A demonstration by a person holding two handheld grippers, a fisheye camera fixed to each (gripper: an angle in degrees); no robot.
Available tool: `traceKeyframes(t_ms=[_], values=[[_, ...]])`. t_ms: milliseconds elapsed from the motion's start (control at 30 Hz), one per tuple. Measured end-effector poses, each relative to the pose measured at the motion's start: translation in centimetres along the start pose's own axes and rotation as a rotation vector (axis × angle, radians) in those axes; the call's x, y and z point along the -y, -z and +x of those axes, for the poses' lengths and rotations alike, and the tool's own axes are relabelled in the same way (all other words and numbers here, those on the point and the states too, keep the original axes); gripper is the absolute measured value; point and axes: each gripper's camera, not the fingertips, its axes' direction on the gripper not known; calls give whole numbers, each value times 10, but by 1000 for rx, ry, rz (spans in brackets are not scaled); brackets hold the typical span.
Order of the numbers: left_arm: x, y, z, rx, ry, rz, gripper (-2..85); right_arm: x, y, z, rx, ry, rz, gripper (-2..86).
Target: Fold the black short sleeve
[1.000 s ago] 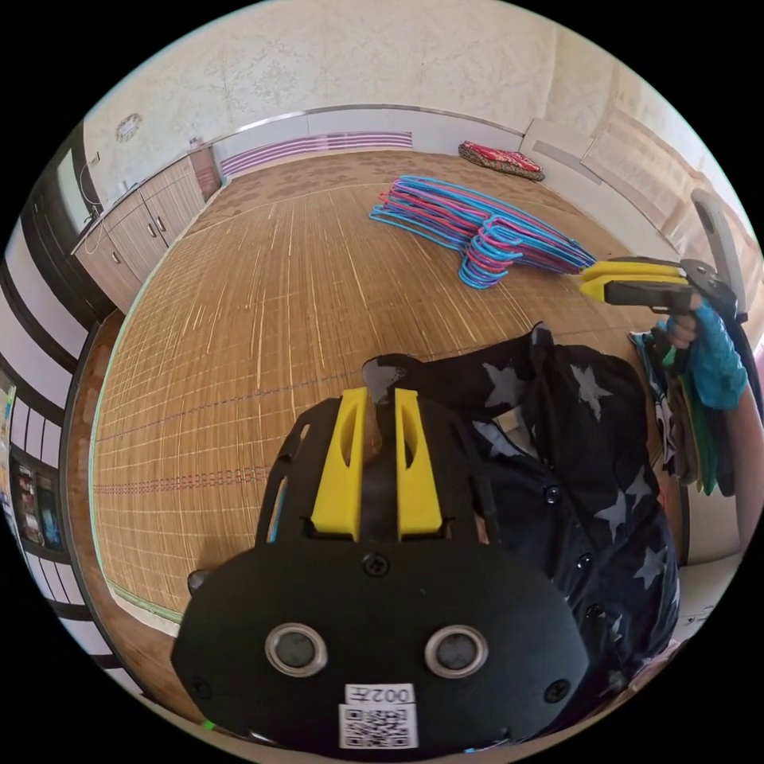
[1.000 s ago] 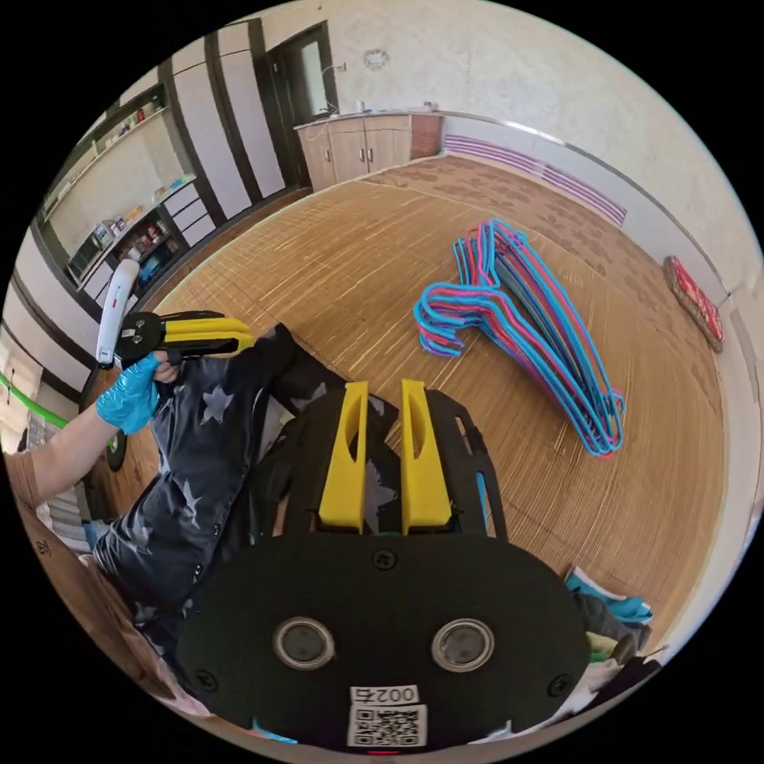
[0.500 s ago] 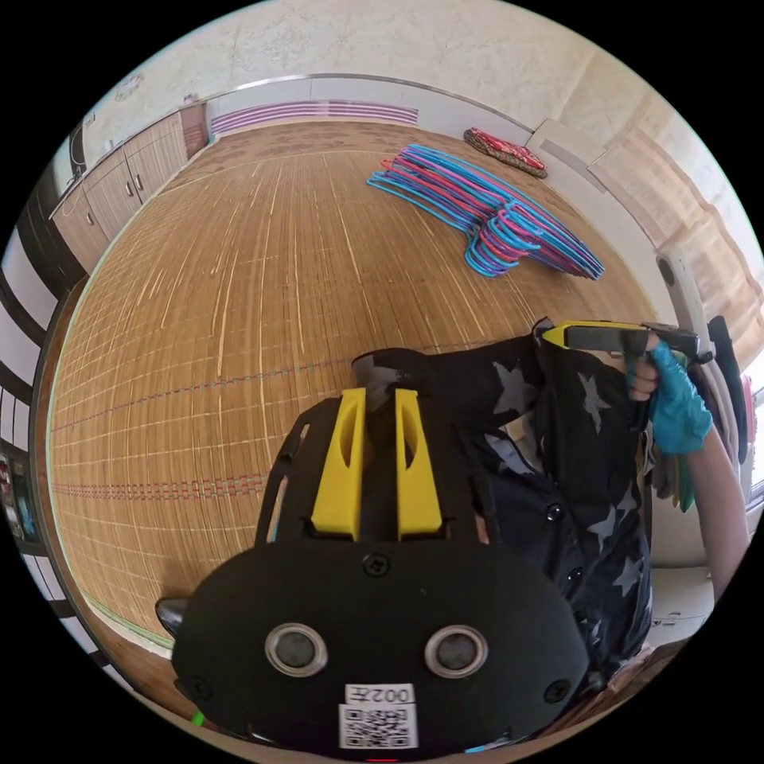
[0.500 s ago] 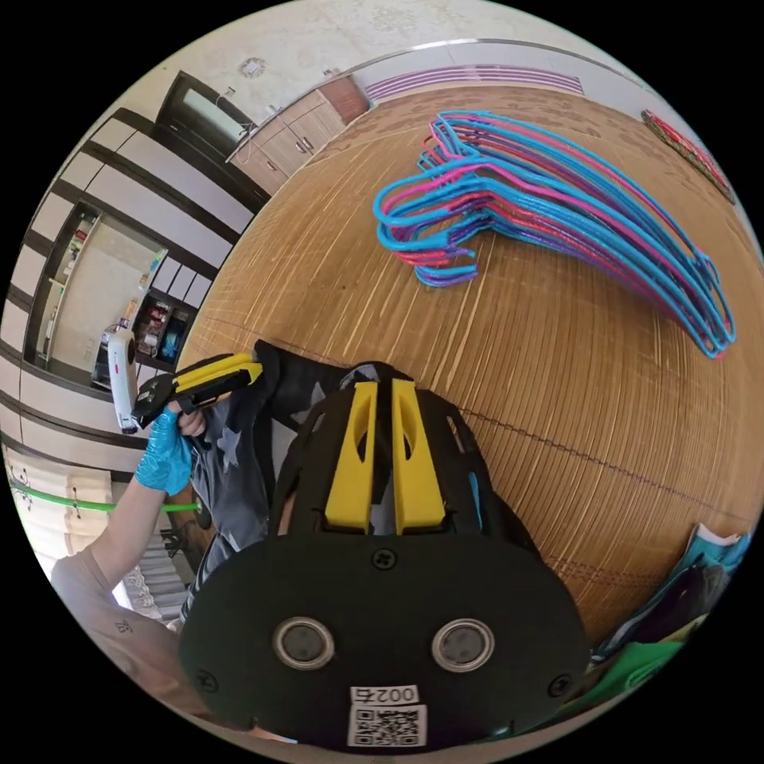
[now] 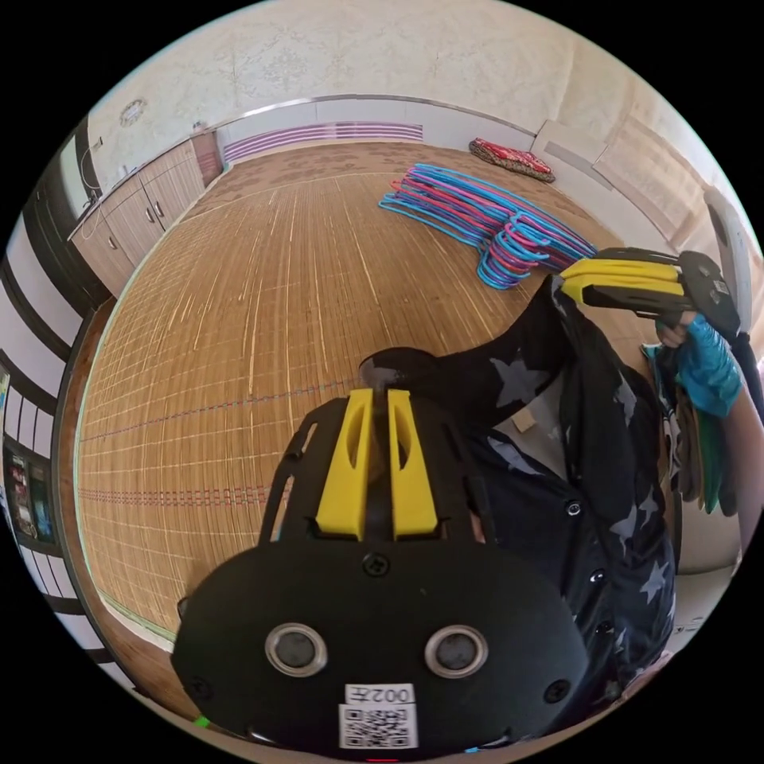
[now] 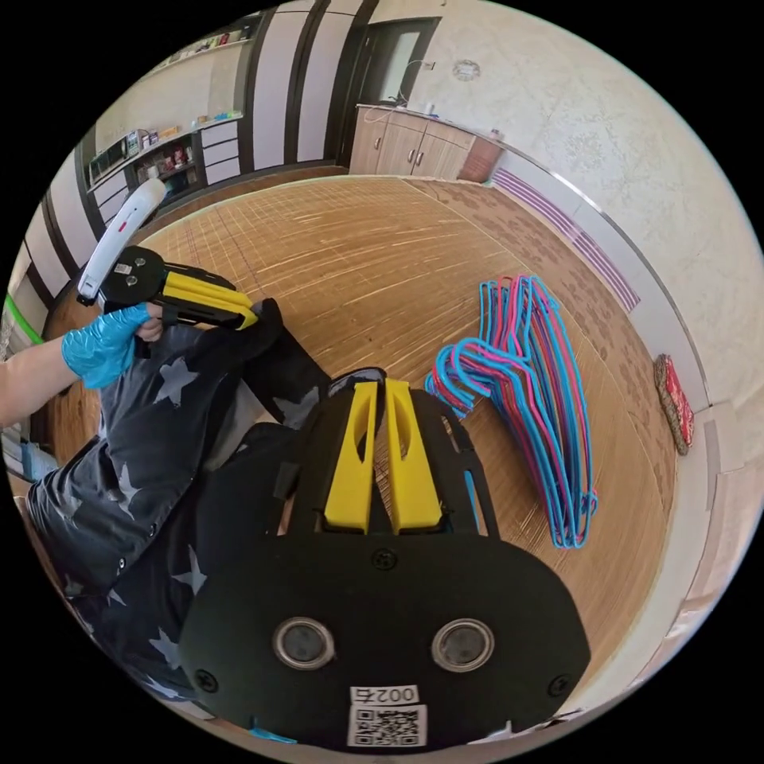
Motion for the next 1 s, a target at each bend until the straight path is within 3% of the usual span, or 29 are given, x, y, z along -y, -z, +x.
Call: traceKeyframes(t_ms=[300,467,667,867,1000], values=[[-7,4,-16,-11,-3,4,14,8,46,55,107,-147,46,16],[-19,7,-26,-50,-10,27,20,-45,0,66,184,-263,-115,68],[-31,-4,-45,-73,16,38,26,-93,-59,74,308,-431,-140,100],[-16,-43,-62,-101,40,-34,39,-84,-91,107,429,-601,-145,81],[-5,-65,-68,-131,36,-61,8,-65,-84,103,343,-534,-142,29]])
